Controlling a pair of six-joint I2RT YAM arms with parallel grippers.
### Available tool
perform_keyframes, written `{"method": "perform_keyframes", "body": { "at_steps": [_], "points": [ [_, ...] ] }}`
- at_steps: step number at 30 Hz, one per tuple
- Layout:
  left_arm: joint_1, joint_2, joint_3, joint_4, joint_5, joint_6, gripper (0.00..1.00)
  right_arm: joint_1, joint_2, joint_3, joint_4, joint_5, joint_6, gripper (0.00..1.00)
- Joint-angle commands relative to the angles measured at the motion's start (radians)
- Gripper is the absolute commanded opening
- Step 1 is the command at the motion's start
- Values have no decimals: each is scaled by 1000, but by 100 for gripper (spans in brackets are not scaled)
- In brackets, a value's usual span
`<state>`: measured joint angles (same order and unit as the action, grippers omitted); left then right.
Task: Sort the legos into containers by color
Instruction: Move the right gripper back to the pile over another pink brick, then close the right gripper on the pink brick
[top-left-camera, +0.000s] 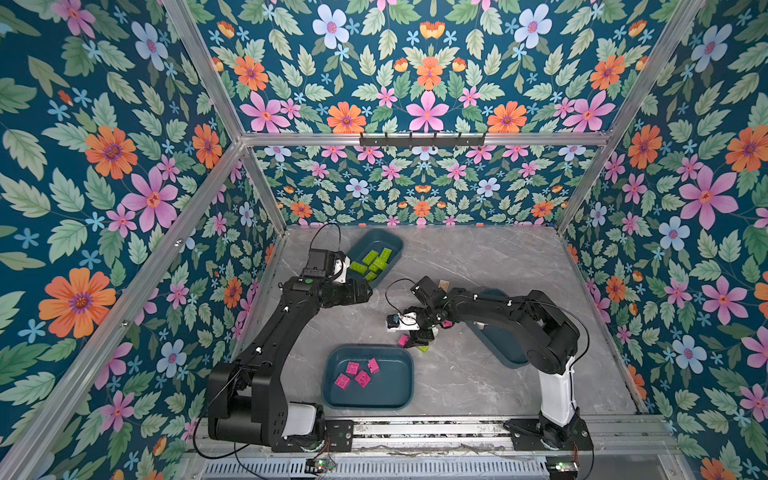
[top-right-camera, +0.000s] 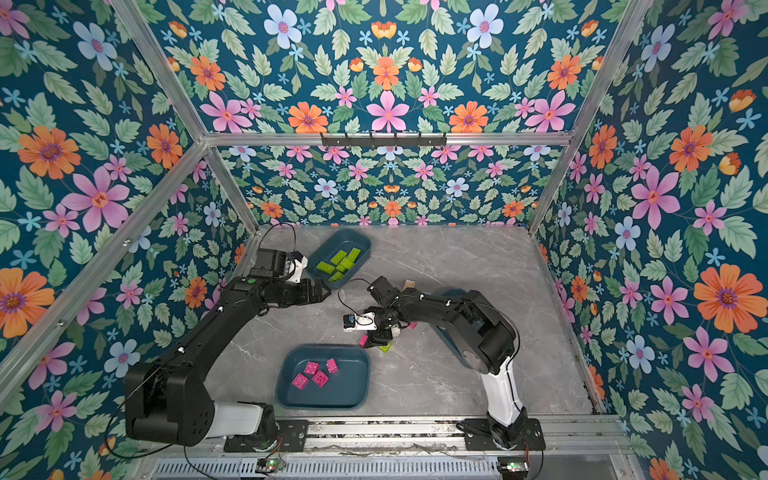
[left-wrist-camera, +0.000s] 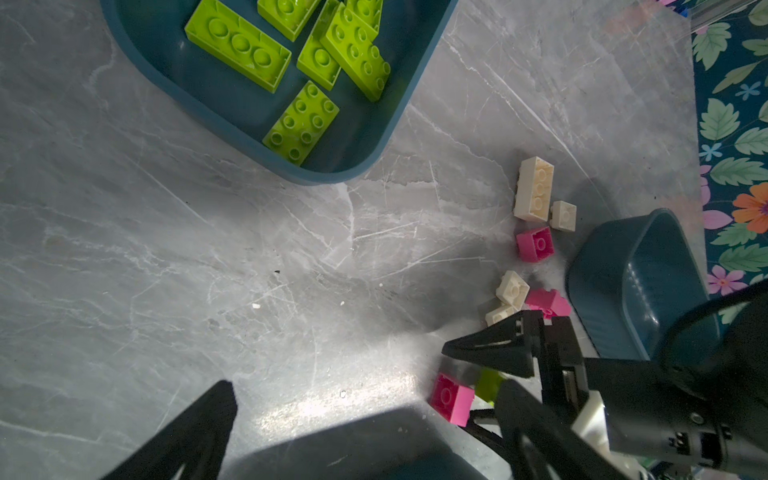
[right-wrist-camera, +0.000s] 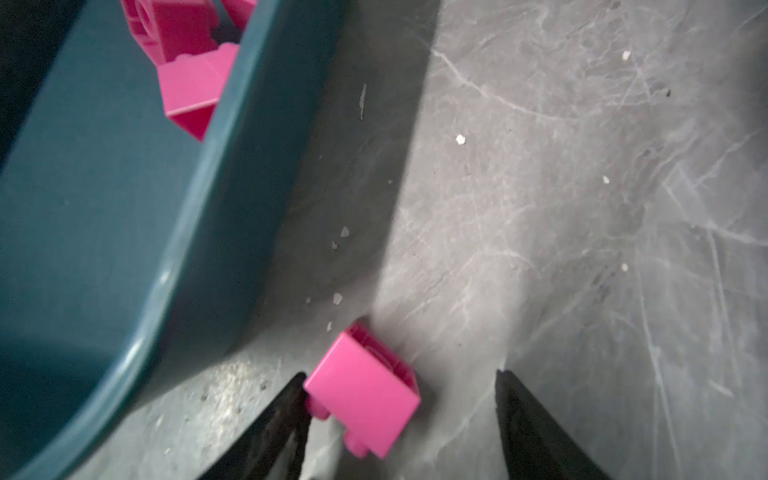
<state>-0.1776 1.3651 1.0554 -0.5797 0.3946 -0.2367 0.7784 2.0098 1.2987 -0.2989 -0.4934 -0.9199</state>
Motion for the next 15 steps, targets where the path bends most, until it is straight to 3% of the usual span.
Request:
{"method": "perform_keyframes", "body": {
  "at_steps": [1,9,15],
  "points": [
    [1,1,2,-6,-1,11,100,-1,16,16,-21,-20,-7,69],
    [1,5,1,-8,0,13,100,-13,64,72,-57,-39,12,64],
    [1,9,2,-9,-3,14,100,-18,78,88,-66,-57,26,49]
  ]
}}
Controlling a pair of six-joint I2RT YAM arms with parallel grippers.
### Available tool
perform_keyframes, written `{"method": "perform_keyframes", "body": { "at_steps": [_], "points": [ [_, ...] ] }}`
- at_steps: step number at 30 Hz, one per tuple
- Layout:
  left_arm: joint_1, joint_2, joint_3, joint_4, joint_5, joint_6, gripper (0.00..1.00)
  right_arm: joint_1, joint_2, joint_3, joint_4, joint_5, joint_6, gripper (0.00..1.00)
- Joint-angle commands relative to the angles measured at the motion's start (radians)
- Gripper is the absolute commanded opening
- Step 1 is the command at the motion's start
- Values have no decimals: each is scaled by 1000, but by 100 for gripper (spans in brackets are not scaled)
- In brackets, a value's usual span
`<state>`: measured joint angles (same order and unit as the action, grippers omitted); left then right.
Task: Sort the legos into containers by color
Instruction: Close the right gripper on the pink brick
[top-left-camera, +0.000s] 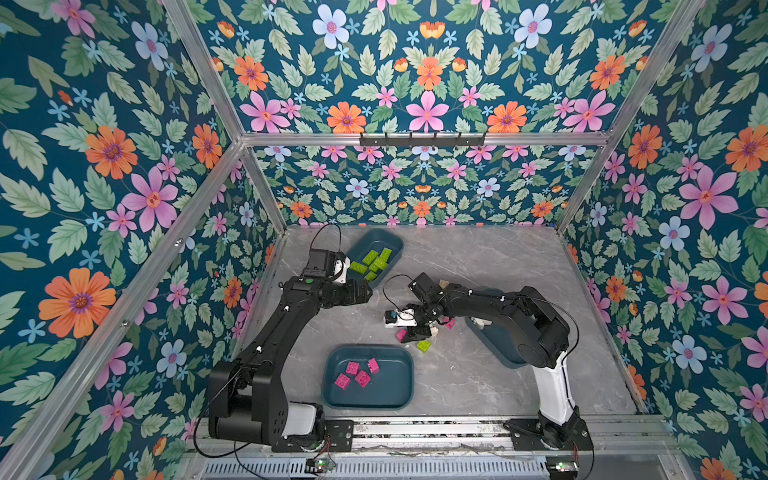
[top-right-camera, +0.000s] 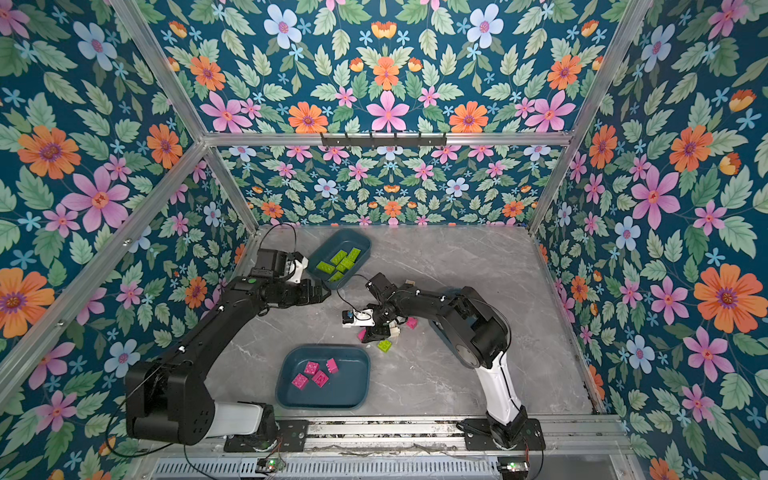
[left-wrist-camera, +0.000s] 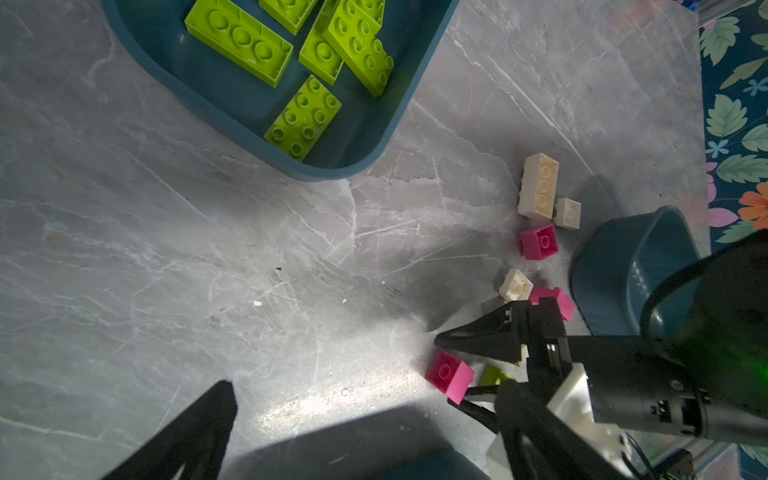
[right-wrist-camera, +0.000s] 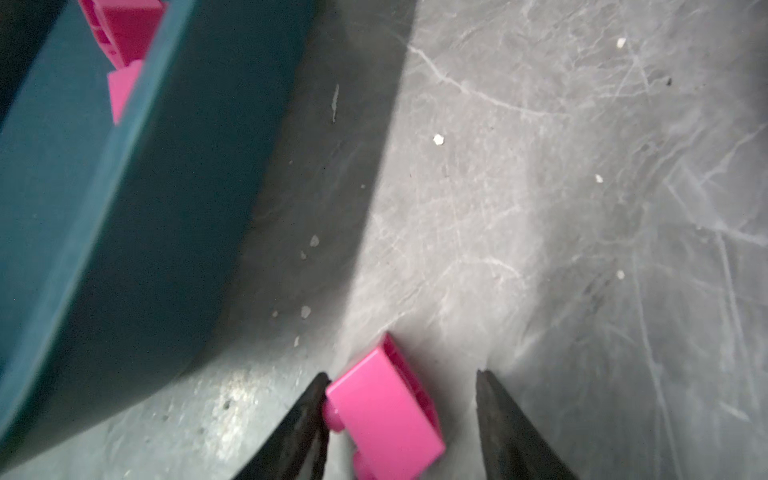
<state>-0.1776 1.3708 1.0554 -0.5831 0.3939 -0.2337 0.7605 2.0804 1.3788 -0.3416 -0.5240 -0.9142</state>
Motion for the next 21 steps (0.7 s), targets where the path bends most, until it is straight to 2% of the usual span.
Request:
{"method": "perform_keyframes", "body": {
  "at_steps": [1,7,13,18,21],
  "points": [
    [1,5,1,-6,-3,11,100,0,8,11,-25,-27,21,46],
    [1,3,1,-8,-4,14,100,-1,12,30,-30,-45,41,33],
    [1,7,3,-7,-2,14,100,-5,-8,46,-27,-50,70,28],
    [2,11,8,-6,0,14,100,-9,-22,52,-27,-53,78,28],
    [1,9,6,-6,0,14,100,-9,-20,55,-19,-60,101,38]
  ]
}}
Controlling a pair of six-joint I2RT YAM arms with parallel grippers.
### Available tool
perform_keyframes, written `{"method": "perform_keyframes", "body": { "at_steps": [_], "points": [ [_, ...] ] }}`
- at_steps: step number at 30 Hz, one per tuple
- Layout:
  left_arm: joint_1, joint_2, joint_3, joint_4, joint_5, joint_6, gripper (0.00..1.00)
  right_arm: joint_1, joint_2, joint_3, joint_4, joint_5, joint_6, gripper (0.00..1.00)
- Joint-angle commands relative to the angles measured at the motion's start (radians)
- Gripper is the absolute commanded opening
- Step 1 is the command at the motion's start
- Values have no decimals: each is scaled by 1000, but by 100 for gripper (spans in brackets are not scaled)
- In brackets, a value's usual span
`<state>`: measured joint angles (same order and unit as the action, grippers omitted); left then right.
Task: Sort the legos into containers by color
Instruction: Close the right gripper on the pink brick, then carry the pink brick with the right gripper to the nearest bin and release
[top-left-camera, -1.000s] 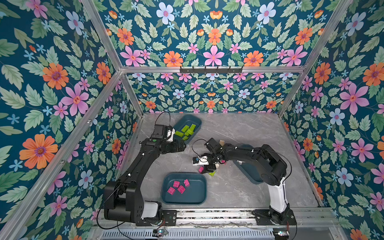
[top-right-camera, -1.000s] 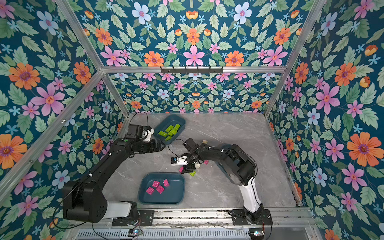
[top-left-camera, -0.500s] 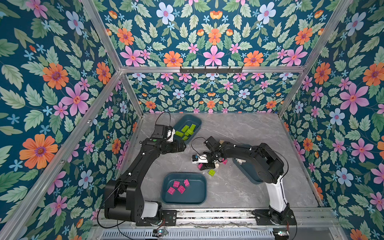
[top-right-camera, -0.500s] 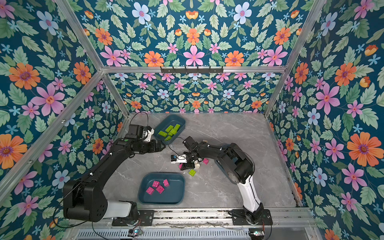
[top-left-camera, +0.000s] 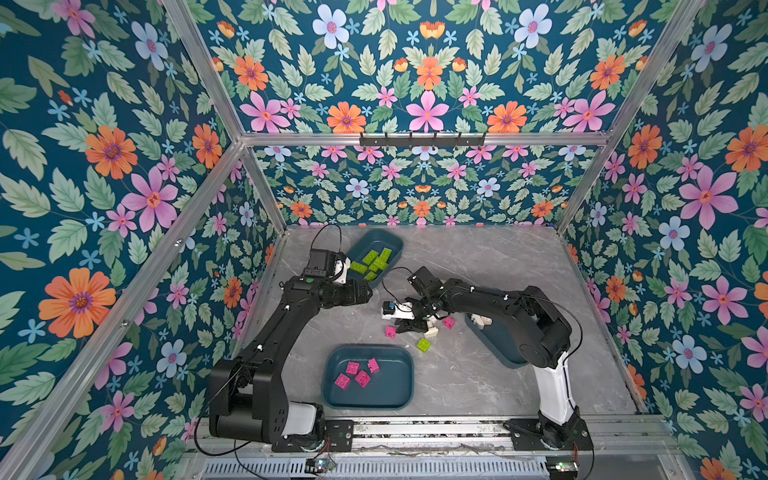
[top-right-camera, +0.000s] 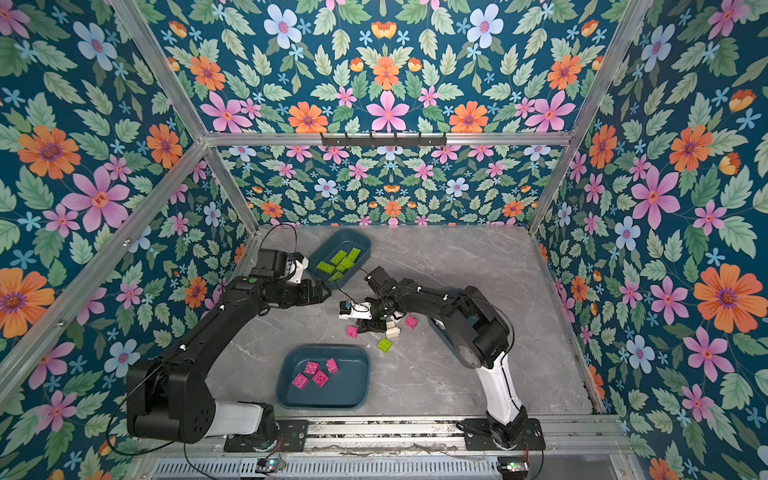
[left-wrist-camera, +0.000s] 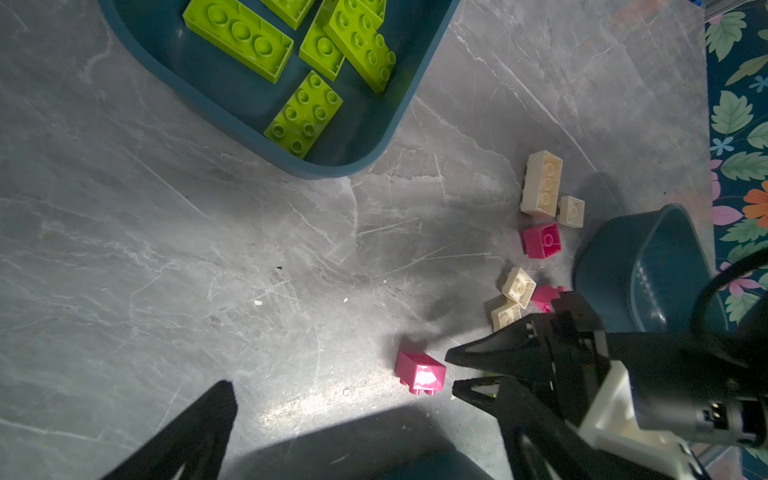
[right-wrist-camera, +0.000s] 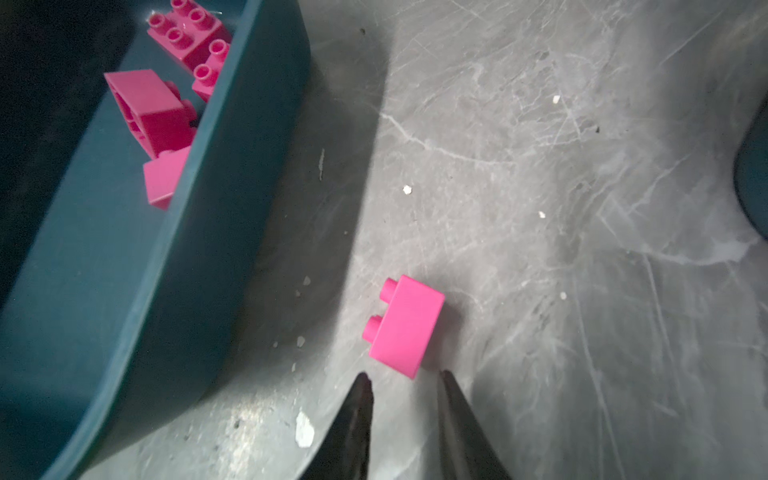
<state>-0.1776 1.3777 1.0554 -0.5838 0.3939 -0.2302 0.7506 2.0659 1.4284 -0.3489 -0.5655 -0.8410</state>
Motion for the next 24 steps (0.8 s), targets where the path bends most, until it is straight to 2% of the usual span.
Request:
{"method": "perform_keyframes", "body": {
  "at_steps": [1,4,6,13,19,24],
  "points": [
    [2,1,7,-7,0,11,100,1,-6,5,-12,-24,34,44],
    [2,-4,4,-10,-3,12,100,1,-21,-8,-12,-39,73,59],
    [1,-4,2,-10,-3,12,100,1,-39,-29,5,-40,103,64],
    [1,14,14,-2,4,11,100,9,-41,-63,134,-26,277,64],
    [1,14,18,-8,0,14,100,27,-4,-56,173,-14,321,65],
    [1,14,15,-8,3,12,100,41,30,-10,135,14,310,64]
  ]
}}
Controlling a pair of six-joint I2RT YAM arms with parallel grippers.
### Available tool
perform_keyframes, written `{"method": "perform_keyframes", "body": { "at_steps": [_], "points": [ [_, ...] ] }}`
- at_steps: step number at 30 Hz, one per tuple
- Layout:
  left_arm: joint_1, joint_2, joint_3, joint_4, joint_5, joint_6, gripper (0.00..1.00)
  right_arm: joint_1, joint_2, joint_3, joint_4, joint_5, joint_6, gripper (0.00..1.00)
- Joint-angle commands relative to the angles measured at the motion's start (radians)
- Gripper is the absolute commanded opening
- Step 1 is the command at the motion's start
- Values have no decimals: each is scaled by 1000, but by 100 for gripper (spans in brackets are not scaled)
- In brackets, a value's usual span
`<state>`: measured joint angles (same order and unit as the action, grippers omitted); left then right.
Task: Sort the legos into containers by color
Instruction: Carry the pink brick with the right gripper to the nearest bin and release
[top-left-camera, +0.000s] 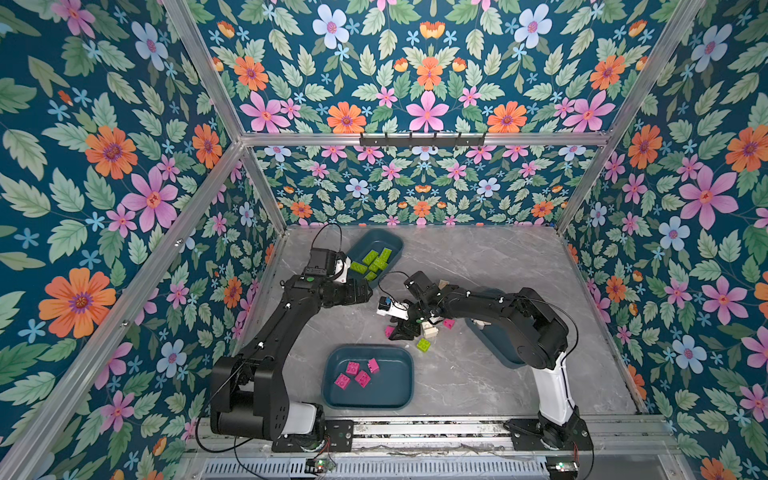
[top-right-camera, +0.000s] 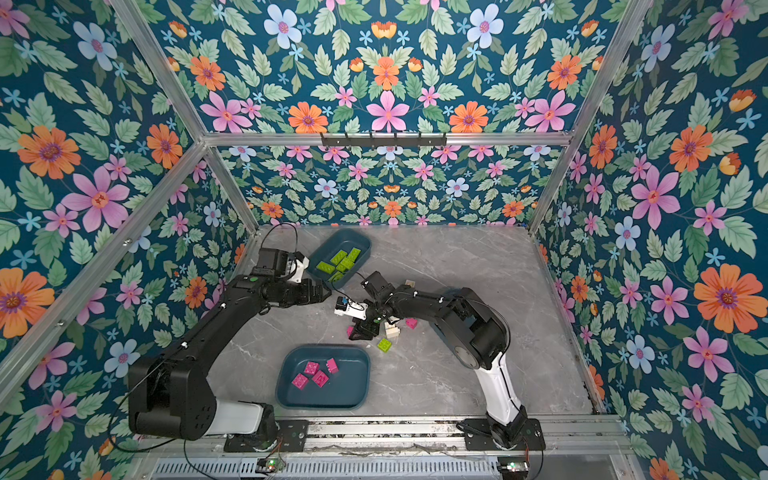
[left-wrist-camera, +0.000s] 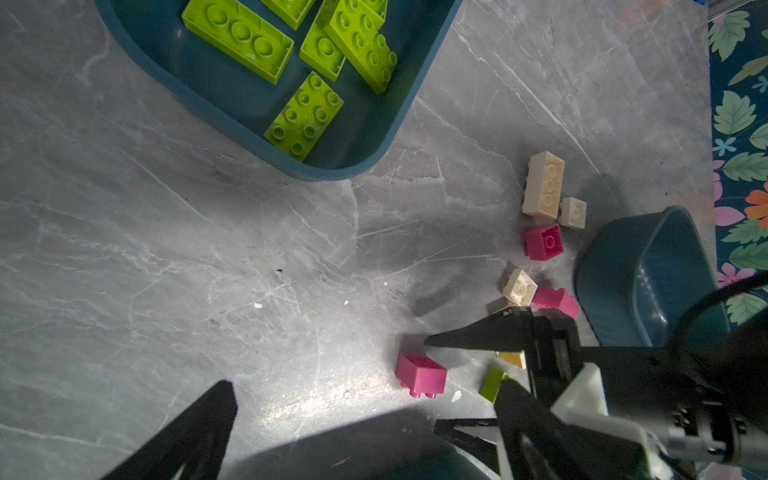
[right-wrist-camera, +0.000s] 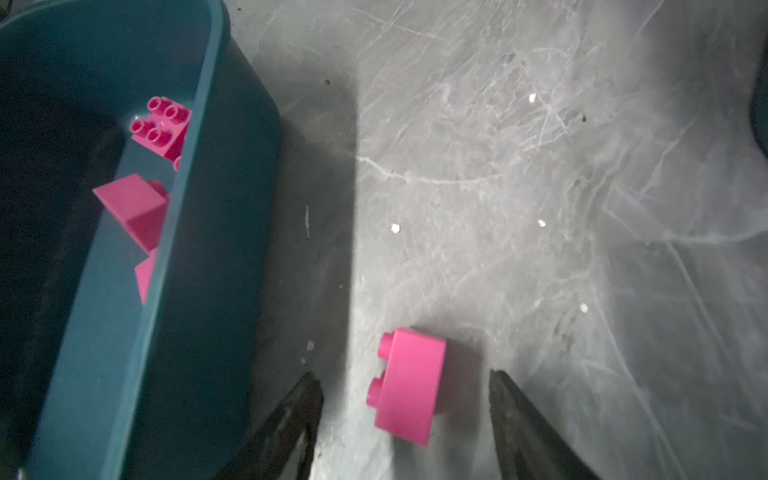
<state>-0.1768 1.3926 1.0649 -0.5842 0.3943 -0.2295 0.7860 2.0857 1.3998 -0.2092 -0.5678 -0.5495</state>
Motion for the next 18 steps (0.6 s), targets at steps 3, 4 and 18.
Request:
{"method": "perform_keyframes", "body": {
  "at_steps": [3,4,18],
  "points": [
    [0,-4,6,-8,3,12,100,10,37,59,-50,39,17,58],
    [0,-5,6,-9,1,13,100,13,46,70,-67,49,10,55],
    [2,-18,-3,-16,-5,21,100,25,39,87,-98,75,1,21]
  ]
}}
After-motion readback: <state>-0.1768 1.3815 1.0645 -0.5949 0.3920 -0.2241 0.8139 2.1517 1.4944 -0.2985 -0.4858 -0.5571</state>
